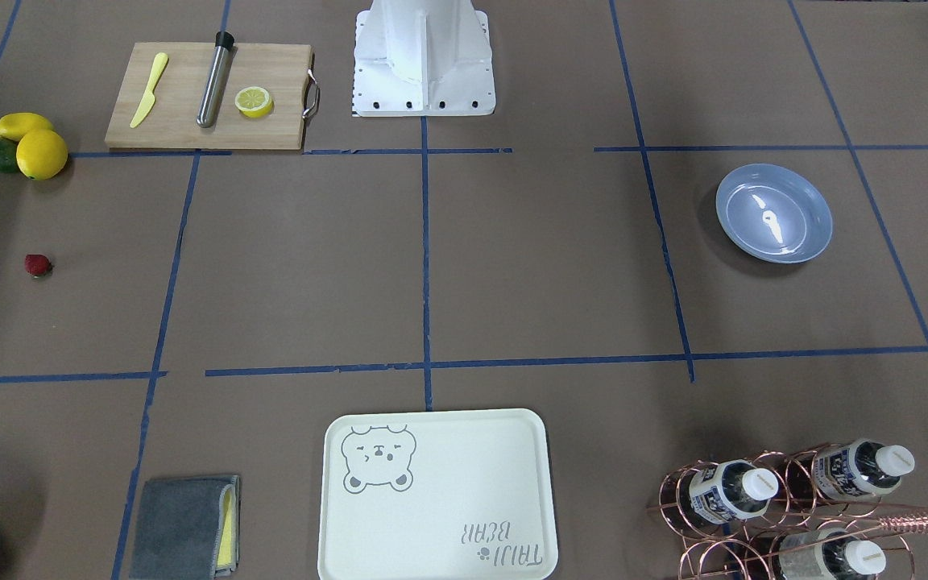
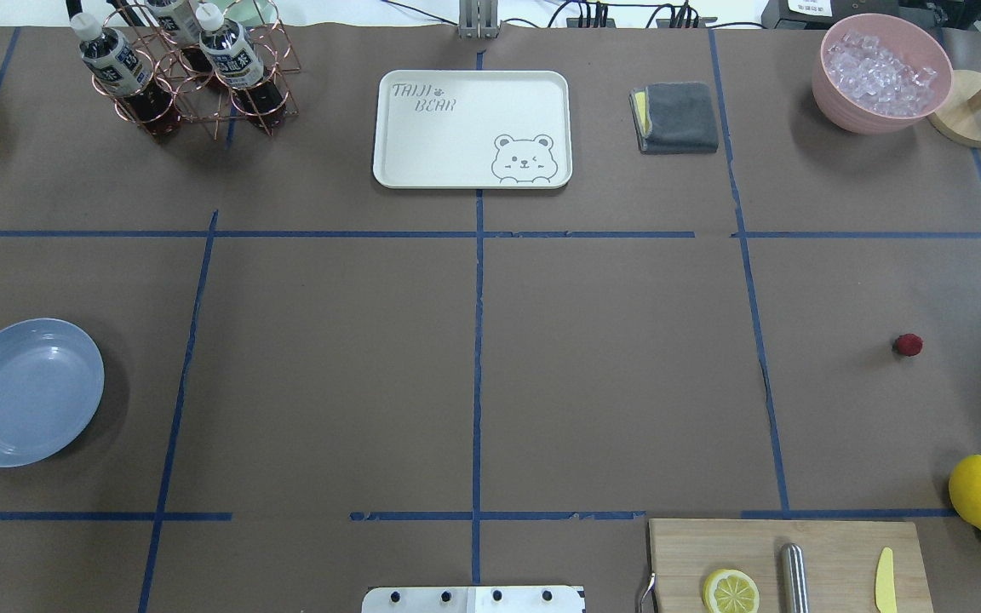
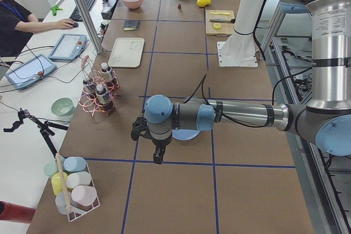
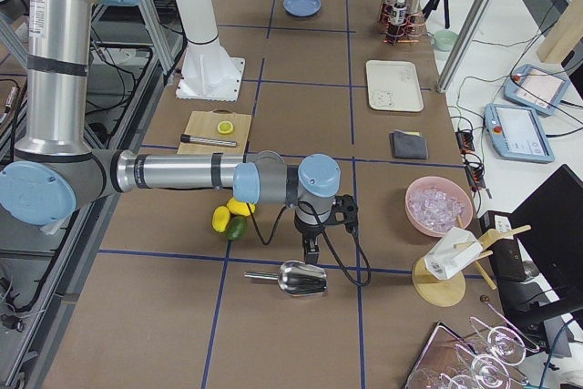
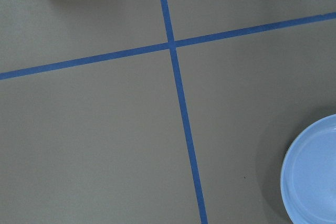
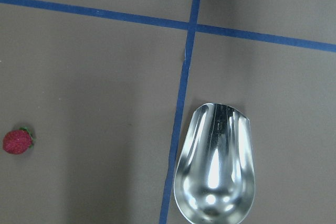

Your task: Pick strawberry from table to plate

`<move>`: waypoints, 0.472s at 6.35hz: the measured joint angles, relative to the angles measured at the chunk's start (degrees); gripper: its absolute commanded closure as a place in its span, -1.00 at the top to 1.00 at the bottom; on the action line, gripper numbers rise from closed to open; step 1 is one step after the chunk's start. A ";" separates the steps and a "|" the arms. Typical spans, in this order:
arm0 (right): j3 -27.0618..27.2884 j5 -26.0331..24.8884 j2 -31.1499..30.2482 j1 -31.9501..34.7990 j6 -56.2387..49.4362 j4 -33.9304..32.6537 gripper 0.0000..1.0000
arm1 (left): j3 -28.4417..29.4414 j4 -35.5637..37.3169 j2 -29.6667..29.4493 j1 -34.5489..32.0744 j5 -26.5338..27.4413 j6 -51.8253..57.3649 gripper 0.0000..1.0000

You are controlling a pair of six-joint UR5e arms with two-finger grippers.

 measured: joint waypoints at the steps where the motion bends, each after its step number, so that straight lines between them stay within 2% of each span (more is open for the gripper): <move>1: 0.00 0.02 0.02 0.00 0.05 0.03 1.00 | 0.03 -0.02 -0.01 0.00 0.00 0.05 1.00; 3: 0.11 0.07 0.36 0.00 0.09 0.11 1.00 | -0.52 -0.11 -0.02 -0.02 0.11 0.12 1.00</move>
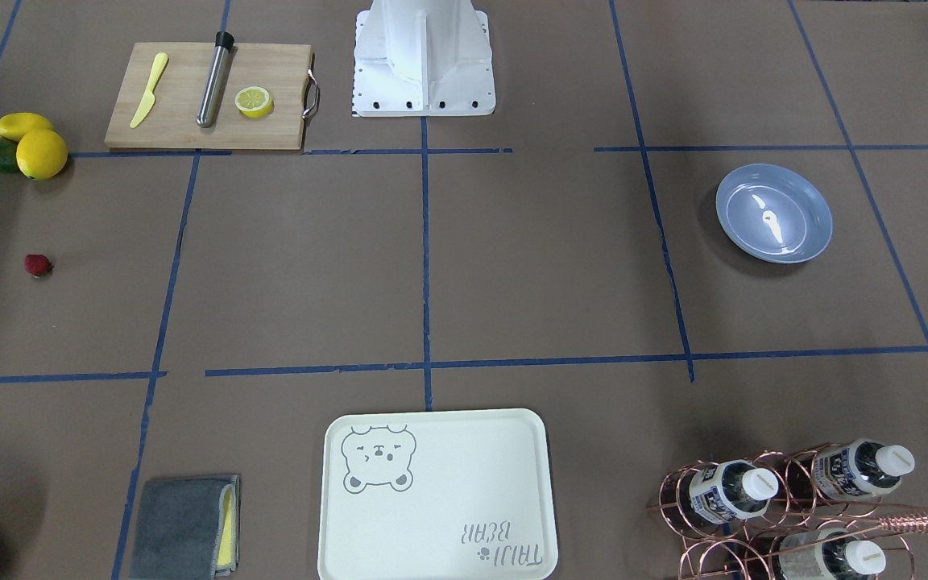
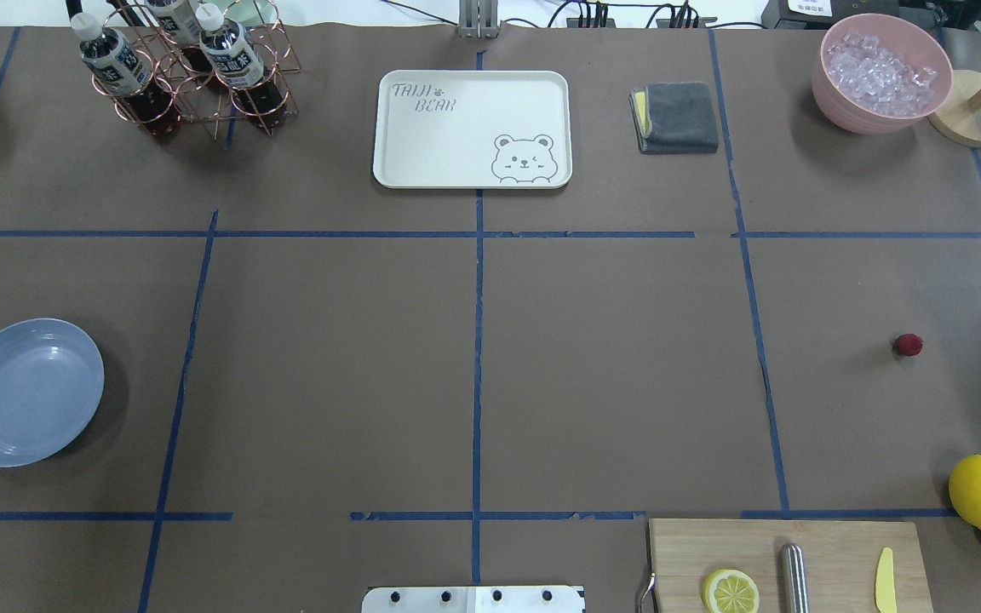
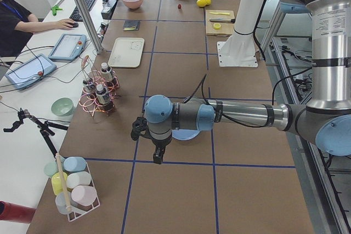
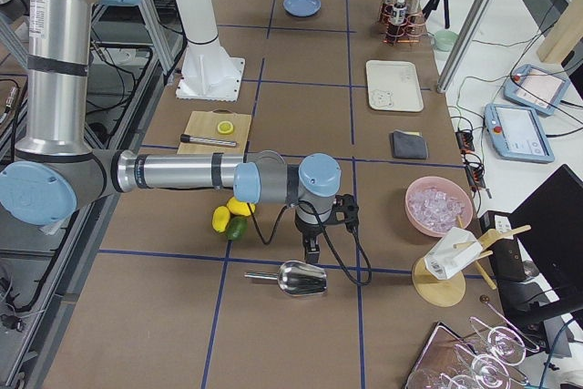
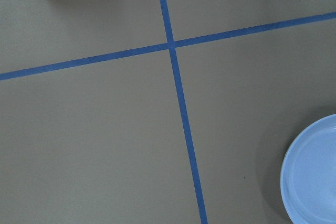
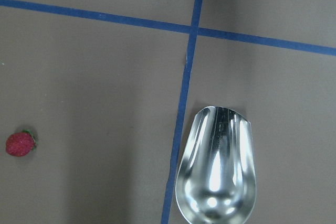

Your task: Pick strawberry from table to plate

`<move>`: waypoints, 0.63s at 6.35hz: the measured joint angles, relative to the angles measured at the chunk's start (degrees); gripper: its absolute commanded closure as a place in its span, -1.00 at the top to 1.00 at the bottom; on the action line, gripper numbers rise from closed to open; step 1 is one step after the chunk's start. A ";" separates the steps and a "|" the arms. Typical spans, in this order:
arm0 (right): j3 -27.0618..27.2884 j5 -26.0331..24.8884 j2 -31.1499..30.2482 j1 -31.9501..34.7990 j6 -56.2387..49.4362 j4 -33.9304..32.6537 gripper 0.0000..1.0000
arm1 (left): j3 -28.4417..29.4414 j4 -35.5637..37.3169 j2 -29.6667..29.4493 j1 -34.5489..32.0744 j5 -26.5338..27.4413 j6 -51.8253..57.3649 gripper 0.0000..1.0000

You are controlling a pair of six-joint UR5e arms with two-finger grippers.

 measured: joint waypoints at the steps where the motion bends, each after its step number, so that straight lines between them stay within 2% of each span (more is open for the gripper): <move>1: 0.21 0.00 0.32 0.00 -0.22 0.61 1.00 | -1.12 -0.32 -0.12 -0.02 0.24 -0.02 1.00; 4: 0.66 0.11 1.16 -0.02 2.81 11.03 1.00 | -1.88 -8.71 -0.49 0.40 0.41 -0.18 1.00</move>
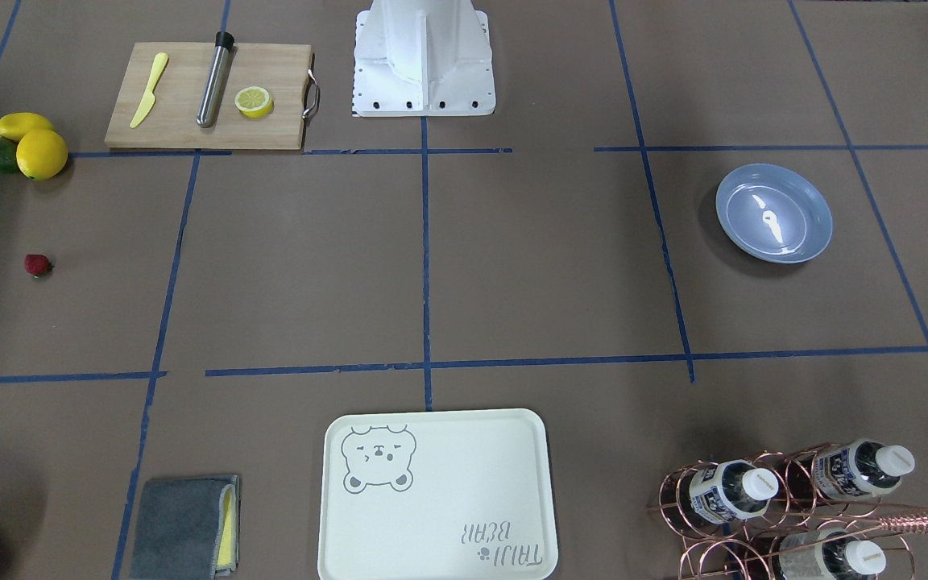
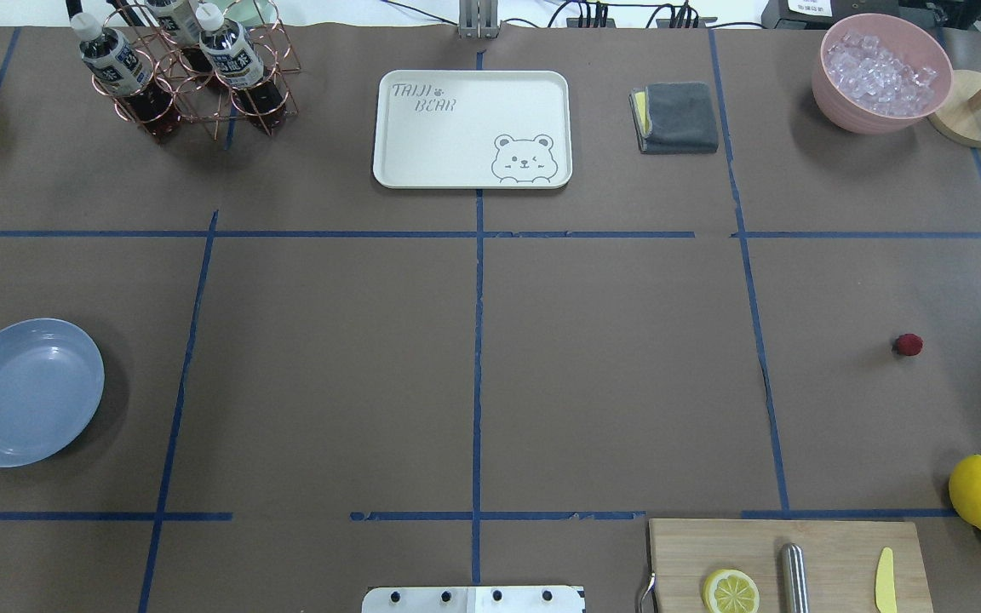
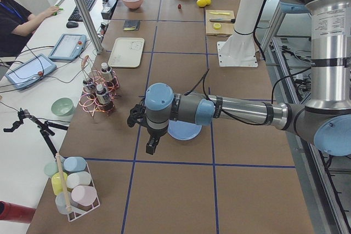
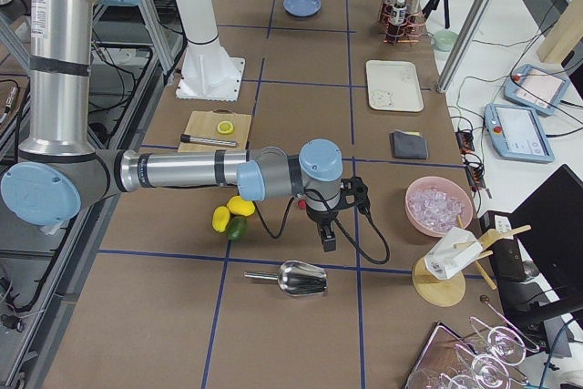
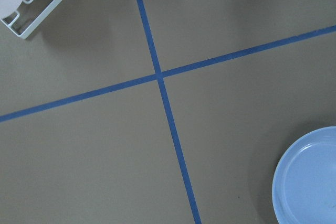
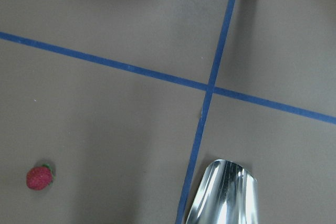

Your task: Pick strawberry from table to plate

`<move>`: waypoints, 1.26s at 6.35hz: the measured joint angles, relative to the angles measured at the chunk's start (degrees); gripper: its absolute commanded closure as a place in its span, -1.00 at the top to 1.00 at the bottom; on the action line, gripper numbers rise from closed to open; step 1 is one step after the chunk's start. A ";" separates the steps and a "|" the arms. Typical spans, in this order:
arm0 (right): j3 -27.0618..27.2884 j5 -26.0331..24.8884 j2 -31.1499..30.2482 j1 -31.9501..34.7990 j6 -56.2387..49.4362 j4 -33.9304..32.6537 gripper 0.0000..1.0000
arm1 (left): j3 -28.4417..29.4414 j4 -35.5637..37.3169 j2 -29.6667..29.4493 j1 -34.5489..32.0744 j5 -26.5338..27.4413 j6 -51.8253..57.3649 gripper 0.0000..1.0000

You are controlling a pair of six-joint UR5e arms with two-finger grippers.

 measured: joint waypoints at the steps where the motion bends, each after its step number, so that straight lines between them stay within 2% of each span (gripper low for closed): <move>1: 0.16 0.25 0.44 -0.08 2.20 3.19 1.00 | 0.14 -5.28 -0.02 0.09 -0.27 0.03 1.00; 3: 0.24 1.49 0.67 -0.14 3.60 6.12 1.00 | 1.40 -19.23 -0.12 0.30 -0.37 -0.32 1.00; 4: 0.25 1.75 0.78 -0.15 3.74 6.38 1.00 | 4.09 -26.57 -0.65 0.71 -1.77 -0.78 1.00; 6: 0.05 1.86 0.89 -0.16 3.80 6.44 1.00 | 8.67 -36.61 -1.26 3.18 -7.12 -6.05 1.00; 7: -0.06 1.86 0.77 -0.16 3.79 6.42 1.00 | 9.78 -41.22 -0.18 6.23 -6.78 -9.88 1.00; 8: -0.15 1.89 0.60 -0.16 3.79 6.35 1.00 | 10.82 -45.11 1.87 9.15 -3.32 -14.84 1.00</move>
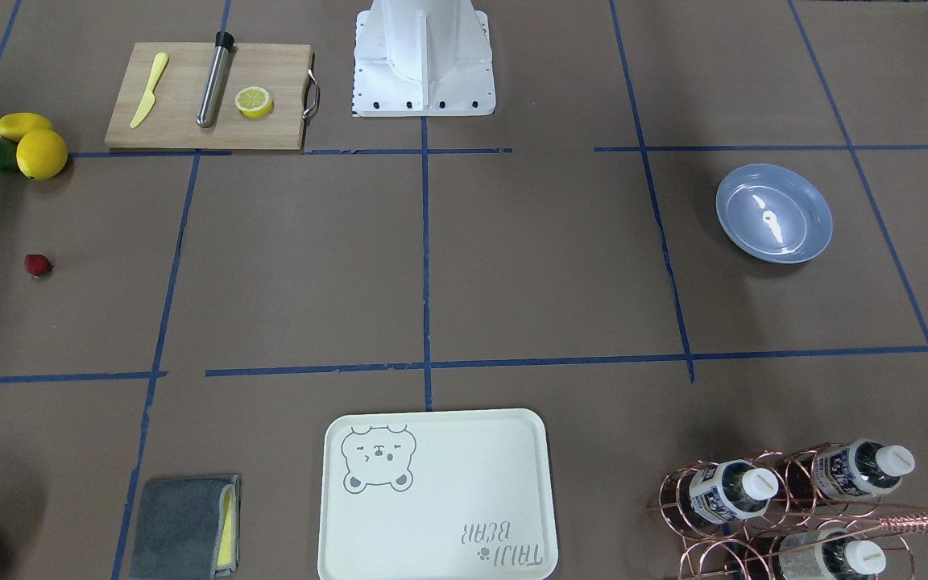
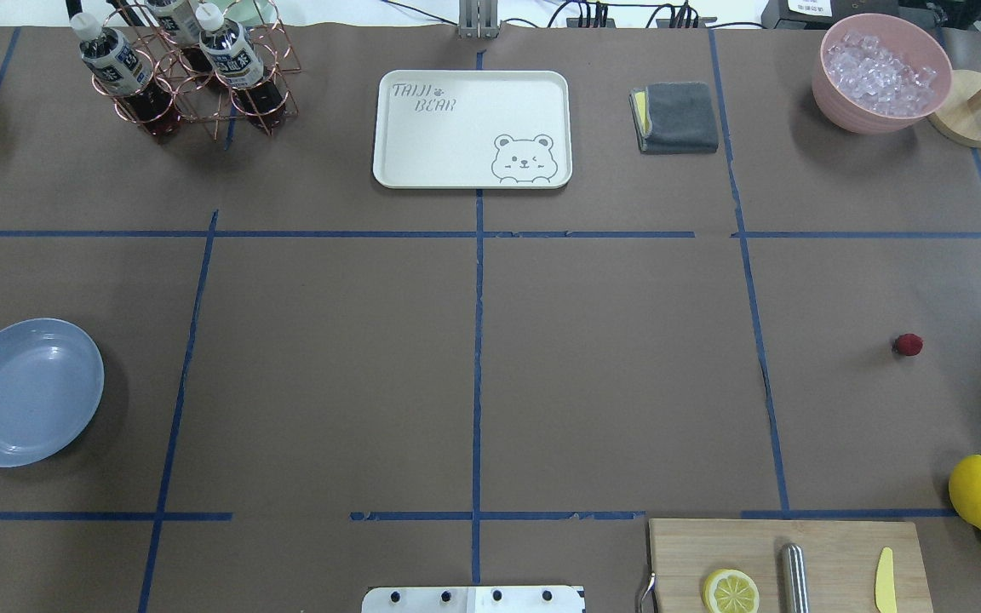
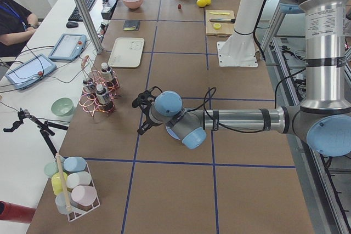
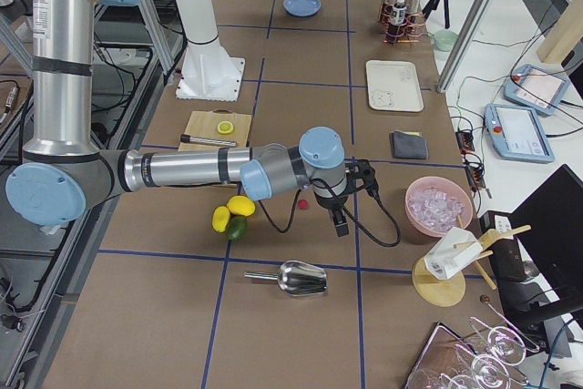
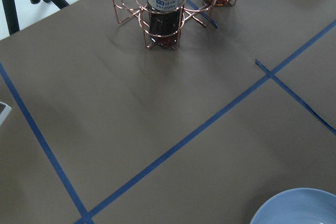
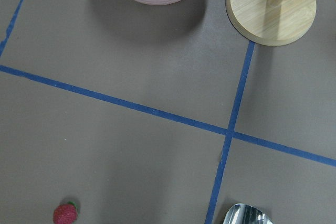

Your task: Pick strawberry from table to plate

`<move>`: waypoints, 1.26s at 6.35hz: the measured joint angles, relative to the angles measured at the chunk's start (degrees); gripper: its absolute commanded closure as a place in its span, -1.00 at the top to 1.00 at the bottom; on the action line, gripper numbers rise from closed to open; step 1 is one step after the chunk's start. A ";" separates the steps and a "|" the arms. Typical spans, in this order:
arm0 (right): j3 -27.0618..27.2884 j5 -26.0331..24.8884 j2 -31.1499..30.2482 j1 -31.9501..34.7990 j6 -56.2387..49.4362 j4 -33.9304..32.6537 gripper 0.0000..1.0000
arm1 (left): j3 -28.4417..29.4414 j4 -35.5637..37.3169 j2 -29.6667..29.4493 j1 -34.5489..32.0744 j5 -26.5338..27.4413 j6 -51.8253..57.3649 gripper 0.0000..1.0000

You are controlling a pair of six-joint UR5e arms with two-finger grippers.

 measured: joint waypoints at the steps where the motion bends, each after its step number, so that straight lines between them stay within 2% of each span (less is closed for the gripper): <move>1: -0.09 0.04 -0.10 0.00 0.06 -0.06 1.00 | 1.18 -3.91 2.15 2.61 3.48 -6.13 0.74; 2: -0.14 0.05 -0.19 0.00 0.09 -0.08 1.00 | 3.20 -8.66 3.81 5.05 5.10 -12.90 0.48; 4: -0.18 0.06 -0.36 0.00 0.10 -0.09 1.00 | 7.06 -16.83 5.24 10.78 7.36 -26.03 0.44; 5: -0.18 0.06 -0.45 0.00 0.10 -0.09 1.00 | 7.74 -18.24 5.41 14.40 10.10 -30.25 0.44; 7: -0.18 0.04 -0.60 0.00 0.08 -0.09 1.00 | 8.30 -19.19 5.48 19.69 12.87 -33.12 0.44; 8: -0.22 -0.05 -0.70 0.00 0.04 -0.09 1.00 | 8.84 -19.85 5.48 21.68 13.13 -33.35 0.33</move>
